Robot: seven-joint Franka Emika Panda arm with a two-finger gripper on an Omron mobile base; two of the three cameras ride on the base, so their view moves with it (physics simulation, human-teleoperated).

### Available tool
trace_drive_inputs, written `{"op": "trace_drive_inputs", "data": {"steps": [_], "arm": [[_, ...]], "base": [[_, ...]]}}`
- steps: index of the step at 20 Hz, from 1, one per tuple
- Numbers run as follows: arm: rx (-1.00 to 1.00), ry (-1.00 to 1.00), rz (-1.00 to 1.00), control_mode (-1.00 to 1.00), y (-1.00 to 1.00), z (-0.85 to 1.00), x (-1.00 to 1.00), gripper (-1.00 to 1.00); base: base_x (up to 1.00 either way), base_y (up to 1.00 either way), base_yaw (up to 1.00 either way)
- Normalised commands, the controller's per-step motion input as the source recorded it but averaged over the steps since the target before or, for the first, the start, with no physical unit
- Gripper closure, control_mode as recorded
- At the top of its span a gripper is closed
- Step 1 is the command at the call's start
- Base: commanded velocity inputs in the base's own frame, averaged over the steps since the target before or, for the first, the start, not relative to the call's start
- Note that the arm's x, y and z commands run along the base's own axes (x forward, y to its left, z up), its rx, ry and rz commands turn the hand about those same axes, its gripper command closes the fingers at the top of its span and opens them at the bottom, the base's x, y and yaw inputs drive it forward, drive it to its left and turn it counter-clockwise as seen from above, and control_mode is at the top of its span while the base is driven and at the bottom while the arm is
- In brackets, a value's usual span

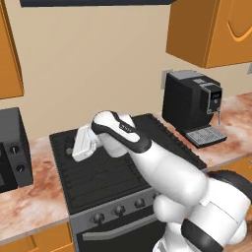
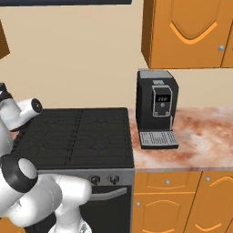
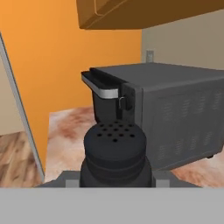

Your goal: Collect the paprika, ketchup, and shaker from the cabinet and place them next to the stove.

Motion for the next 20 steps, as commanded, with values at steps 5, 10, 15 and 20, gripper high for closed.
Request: {"op": "trace_drive_inputs", "data": {"steps": [5,10,15,20], "arm": [[0.00,0.00,0.07,-1.00,0.43,-0.42,0.53,1.00],[-0.02,0.00,0.03,-1.00,0.40,-0.39,0.42,1.00],[-0.08,0.00,0.00,-1.00,0.30,-0.29,0.25,1.00],[-0.03,0.00,0.00,-1.00,0.30,-0.19,0.19,1.00]], "base": [[0.00,0.00,0.00],[0.00,0.00,0.00],[0.00,0.00,0.00],[0.00,0.00,0.00]]}}
